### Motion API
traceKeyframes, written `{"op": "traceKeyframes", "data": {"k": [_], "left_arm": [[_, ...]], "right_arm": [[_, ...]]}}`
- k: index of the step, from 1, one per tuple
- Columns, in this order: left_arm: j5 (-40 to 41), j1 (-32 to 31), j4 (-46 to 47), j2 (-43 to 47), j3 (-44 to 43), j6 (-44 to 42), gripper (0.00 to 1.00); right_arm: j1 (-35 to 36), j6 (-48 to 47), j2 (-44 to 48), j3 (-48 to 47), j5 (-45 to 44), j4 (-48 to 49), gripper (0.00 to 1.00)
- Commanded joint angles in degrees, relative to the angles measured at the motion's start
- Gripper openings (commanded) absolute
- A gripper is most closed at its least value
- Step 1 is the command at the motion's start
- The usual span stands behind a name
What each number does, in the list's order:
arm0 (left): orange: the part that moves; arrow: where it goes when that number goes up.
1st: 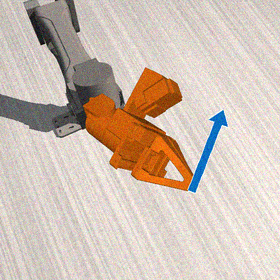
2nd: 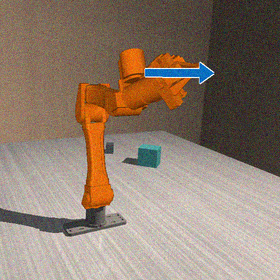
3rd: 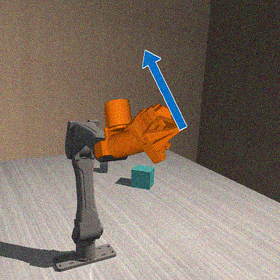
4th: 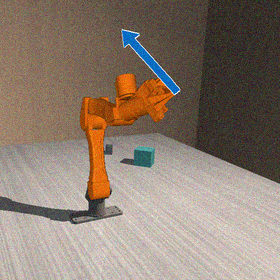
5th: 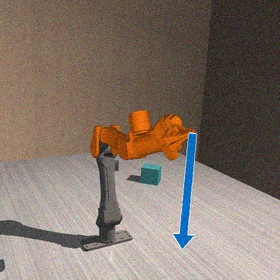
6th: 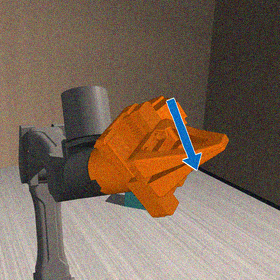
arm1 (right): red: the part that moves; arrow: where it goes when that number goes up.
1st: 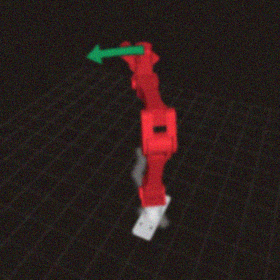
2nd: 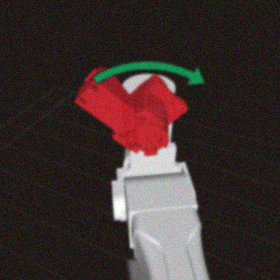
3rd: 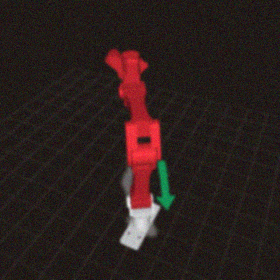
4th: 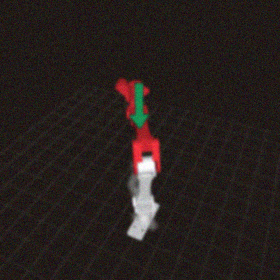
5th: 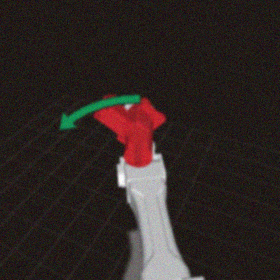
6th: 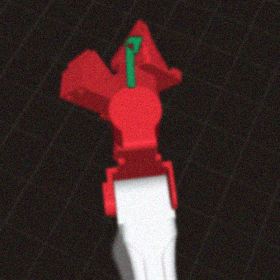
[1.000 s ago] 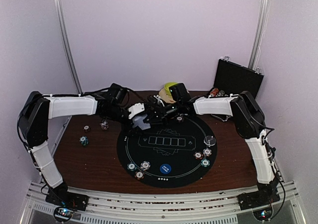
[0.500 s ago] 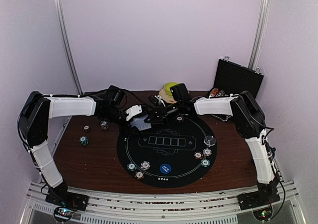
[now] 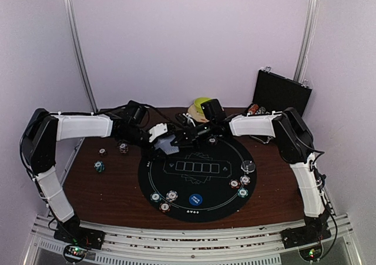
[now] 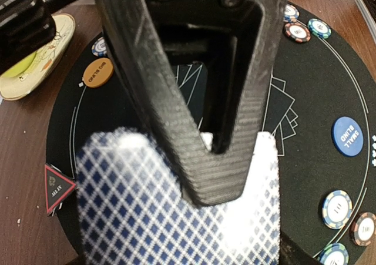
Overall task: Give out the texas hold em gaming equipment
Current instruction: Pass from the right arm to the left
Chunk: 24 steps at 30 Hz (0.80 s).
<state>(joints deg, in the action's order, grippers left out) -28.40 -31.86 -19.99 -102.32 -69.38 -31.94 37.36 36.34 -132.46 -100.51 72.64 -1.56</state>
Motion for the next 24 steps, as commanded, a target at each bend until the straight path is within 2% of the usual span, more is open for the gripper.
{"op": "traceKeyframes", "data": {"k": [1, 7, 15, 17, 20, 22, 24], "left_arm": [[-1.38, 0.35, 3.19, 2.43, 0.89, 0.37, 0.74], [-1.59, 0.35, 3.21, 2.25, 1.34, -0.25, 0.69], [-0.73, 0.32, 2.57, 1.78, 1.57, -1.57, 0.54], [-0.77, 0.31, 2.75, 1.68, 1.75, -1.65, 0.47], [-0.50, 0.35, 2.79, 1.64, 1.73, -1.47, 0.48], [-0.24, 0.31, 2.85, 1.54, 1.75, -1.22, 0.48], [-0.14, 0.38, 2.82, 1.35, 1.56, -0.81, 0.48]], "right_arm": [[-0.19, -1.86, -0.15, -1.00, -0.40, -0.86, 0.00], [-0.19, -1.79, -0.16, -1.36, 0.07, -0.90, 0.00], [-0.13, -1.81, -0.24, -1.44, -0.03, -0.99, 0.00], [-0.10, -1.81, -0.07, -1.53, -0.21, -0.98, 0.03], [-0.09, -1.98, 0.02, -1.53, -0.26, -1.07, 0.09], [-0.10, -2.45, 0.12, -1.73, -0.64, -1.64, 0.19], [-0.10, -4.66, 0.11, -2.63, -1.56, -4.18, 0.25]]}}
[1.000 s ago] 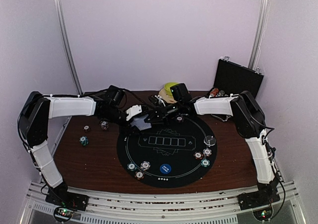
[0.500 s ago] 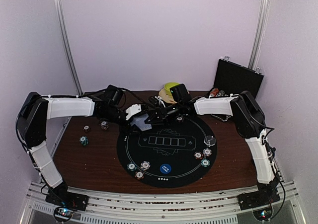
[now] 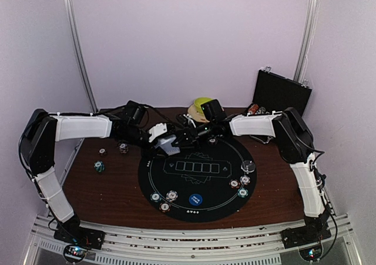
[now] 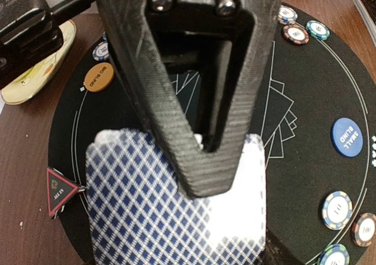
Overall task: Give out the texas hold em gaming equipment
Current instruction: Pass from the right arm to the left
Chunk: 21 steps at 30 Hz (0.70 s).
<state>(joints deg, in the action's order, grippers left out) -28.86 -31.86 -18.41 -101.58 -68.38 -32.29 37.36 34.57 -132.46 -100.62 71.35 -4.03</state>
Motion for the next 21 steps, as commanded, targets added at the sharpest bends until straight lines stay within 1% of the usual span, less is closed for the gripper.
{"op": "traceKeyframes", "data": {"k": [1, 3, 5, 6, 10, 13, 21], "left_arm": [[0.30, 0.27, 1.15, 0.43, 0.57, -0.37, 0.47], [0.22, 0.27, 1.04, 0.34, 0.48, -0.22, 0.45], [-0.05, 0.27, 0.81, 0.08, 0.29, -0.05, 0.37], [-0.15, 0.27, 0.63, -0.07, 0.15, -0.07, 0.35], [-0.59, 0.18, 0.49, -0.20, -0.09, 0.21, 0.35], [-0.70, 0.15, 0.28, -0.28, -0.26, 0.21, 0.34], [-0.45, -0.23, -0.10, -0.87, -0.09, -0.15, 0.33]], "right_arm": [[-0.10, -4.71, 0.06, -3.28, -1.11, -3.73, 0.28], [-0.09, -6.89, 0.02, -4.26, -1.94, -6.22, 0.31], [-0.01, -7.08, 0.11, -4.40, -2.16, -6.50, 0.33], [0.05, -7.14, 0.10, -4.41, -2.18, -6.58, 0.33], [0.24, -7.14, -0.19, -4.41, -2.12, -6.78, 0.30], [0.34, -7.01, -0.64, -4.58, -2.32, -6.76, 0.30], [0.65, -7.04, -0.56, -4.76, -3.07, -6.78, 0.38]]}}
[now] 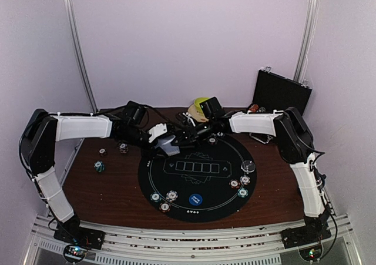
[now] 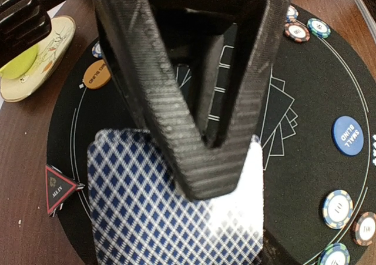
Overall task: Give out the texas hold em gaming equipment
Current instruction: Pass from the right arm to the left
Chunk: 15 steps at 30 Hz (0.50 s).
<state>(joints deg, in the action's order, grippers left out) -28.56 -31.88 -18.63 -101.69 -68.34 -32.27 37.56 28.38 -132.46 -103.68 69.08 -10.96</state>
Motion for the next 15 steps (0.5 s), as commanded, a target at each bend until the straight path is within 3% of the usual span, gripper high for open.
{"op": "traceKeyframes", "data": {"k": [1, 13, 15], "left_arm": [[-0.82, -0.28, -0.03, -0.91, -0.20, -0.24, 0.33], [-1.18, -1.48, -1.20, -1.76, -1.10, -0.07, 0.32], [-1.16, -1.44, -1.15, -1.76, -1.10, -0.07, 0.28]], "right_arm": [[0.49, -0.95, -0.60, -1.77, -1.01, 0.00, 0.38], [1.61, -3.93, -1.84, -3.68, -4.39, -3.79, 0.40], [1.64, -4.28, -2.02, -3.95, -4.59, -4.24, 0.40]]}}
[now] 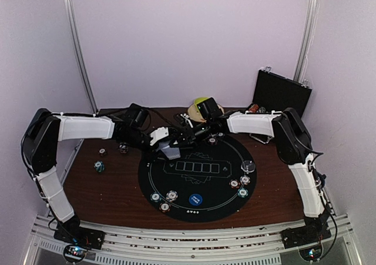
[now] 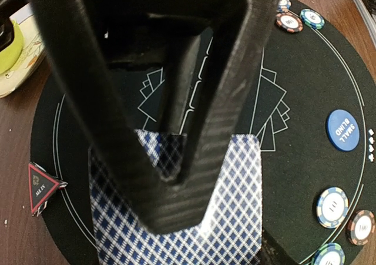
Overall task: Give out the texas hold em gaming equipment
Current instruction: Pass from the left arm to the right
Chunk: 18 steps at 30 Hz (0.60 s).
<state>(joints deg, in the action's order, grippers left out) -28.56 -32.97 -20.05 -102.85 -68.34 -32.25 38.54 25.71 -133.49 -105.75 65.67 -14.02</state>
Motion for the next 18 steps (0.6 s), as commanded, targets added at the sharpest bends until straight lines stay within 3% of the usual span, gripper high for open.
{"op": "traceKeyframes", "data": {"k": [1, 18], "left_arm": [[-1.20, -0.36, 0.22, -0.71, -1.10, -0.09, 0.27], [-1.54, -0.35, -0.04, -1.04, -1.10, 0.15, 0.33]], "right_arm": [[0.65, -1.76, -1.00, -1.91, -1.30, -1.34, 0.40], [0.40, -6.38, -0.63, -2.86, -3.16, -5.88, 0.34]]}}
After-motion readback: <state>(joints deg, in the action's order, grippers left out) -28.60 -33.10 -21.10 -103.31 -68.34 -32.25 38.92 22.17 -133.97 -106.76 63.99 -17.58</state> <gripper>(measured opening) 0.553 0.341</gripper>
